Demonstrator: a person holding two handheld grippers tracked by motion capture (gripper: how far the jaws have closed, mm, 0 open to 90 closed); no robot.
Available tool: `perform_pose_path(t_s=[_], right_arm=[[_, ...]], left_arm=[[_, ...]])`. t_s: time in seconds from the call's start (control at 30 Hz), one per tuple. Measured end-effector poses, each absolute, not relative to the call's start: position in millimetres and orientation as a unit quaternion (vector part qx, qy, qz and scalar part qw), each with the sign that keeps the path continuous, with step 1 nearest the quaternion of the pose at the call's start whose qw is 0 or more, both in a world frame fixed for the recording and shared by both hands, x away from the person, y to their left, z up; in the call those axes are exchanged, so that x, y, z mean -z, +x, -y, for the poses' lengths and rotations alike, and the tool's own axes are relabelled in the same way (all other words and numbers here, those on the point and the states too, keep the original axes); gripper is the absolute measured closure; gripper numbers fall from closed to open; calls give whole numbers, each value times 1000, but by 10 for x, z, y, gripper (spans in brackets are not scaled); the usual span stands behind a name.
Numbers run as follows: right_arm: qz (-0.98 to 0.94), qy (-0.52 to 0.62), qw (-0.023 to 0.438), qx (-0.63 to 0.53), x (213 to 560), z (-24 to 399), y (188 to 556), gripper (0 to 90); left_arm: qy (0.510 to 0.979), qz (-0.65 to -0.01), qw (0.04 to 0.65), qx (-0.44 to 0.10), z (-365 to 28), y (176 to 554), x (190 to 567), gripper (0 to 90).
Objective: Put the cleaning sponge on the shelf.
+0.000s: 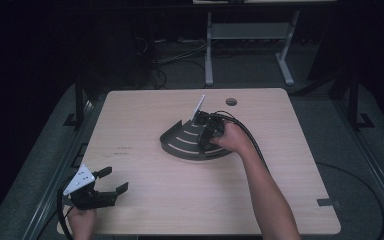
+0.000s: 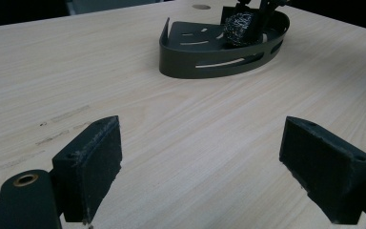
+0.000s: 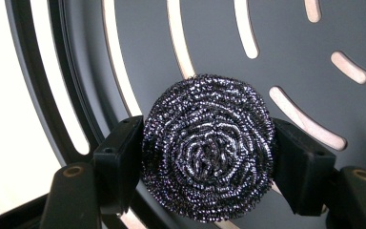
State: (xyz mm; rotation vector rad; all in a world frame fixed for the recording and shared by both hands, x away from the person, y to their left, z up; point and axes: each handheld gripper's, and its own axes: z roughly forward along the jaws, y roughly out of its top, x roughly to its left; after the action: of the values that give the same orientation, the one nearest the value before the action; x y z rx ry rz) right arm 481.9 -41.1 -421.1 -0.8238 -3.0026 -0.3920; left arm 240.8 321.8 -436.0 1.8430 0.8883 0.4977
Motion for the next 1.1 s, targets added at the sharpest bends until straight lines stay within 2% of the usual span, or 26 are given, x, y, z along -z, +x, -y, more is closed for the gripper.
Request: perform_pose_path(t_s=[1.1], right_arm=[[953, -275, 7, 126, 4333, 441, 4837, 303]], left_arm=[[759, -368, 496, -205, -3224, 2409, 4363, 137]])
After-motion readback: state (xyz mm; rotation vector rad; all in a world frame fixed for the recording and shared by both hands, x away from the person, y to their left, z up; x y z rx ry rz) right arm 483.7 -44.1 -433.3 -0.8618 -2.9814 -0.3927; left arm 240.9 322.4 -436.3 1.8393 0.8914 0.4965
